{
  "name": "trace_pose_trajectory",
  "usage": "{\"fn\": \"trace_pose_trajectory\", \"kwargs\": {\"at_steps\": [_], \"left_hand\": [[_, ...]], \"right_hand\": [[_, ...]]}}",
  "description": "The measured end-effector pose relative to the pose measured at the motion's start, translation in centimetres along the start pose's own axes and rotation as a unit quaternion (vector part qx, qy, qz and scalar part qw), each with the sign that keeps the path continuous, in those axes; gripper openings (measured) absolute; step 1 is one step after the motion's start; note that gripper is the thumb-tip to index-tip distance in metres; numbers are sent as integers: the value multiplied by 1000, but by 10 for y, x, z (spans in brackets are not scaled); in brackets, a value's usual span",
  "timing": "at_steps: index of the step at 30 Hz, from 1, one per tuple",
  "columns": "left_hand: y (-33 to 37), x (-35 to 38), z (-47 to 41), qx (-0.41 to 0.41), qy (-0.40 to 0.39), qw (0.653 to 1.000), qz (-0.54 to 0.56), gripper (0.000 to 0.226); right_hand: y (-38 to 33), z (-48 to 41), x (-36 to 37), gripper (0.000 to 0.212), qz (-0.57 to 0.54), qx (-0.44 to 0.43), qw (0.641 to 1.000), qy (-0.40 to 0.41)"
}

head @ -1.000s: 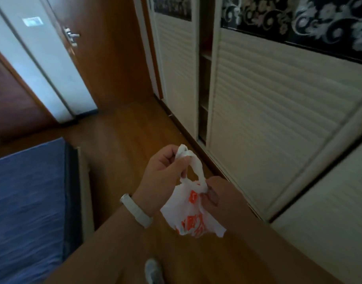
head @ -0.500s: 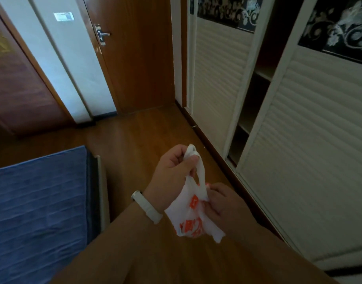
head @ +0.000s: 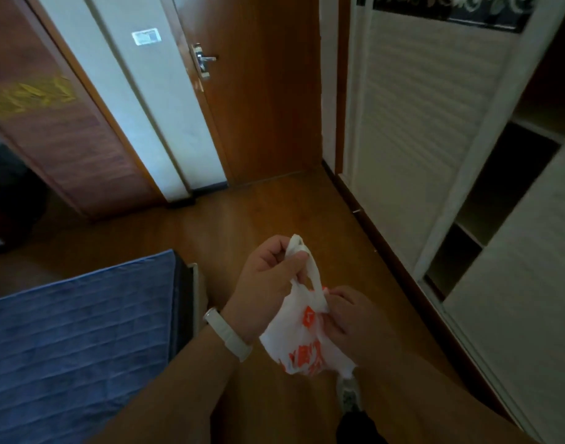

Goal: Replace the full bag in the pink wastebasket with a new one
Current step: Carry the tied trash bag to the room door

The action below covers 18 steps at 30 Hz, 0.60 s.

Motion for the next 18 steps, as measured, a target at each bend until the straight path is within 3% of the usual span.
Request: {"fn": "trace_pose_trajectory", "kwargs": {"at_steps": [4,10,18], "left_hand": [[7,-35,-77,-7,33,999,16,19],[13,-86,-171,12,67,997,31,23],[-8,-195,-231,3,109,993,39,18]], "right_hand": [[26,-87,-23,26,-34,-42,999,4],[61,-200,-51,35,-33,-86,996,-17],[63,-328,-24,39,-26,-105,993,-52]]}}
Point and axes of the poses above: each hand's wrist, its own z-axis away from the middle knuckle, its own x-axis out of the palm, y = z × x, the point moved 5 cm from there along -z, towards the middle knuckle, and after that the axes turned 14 degrees about -y, right-handed, at the moved point
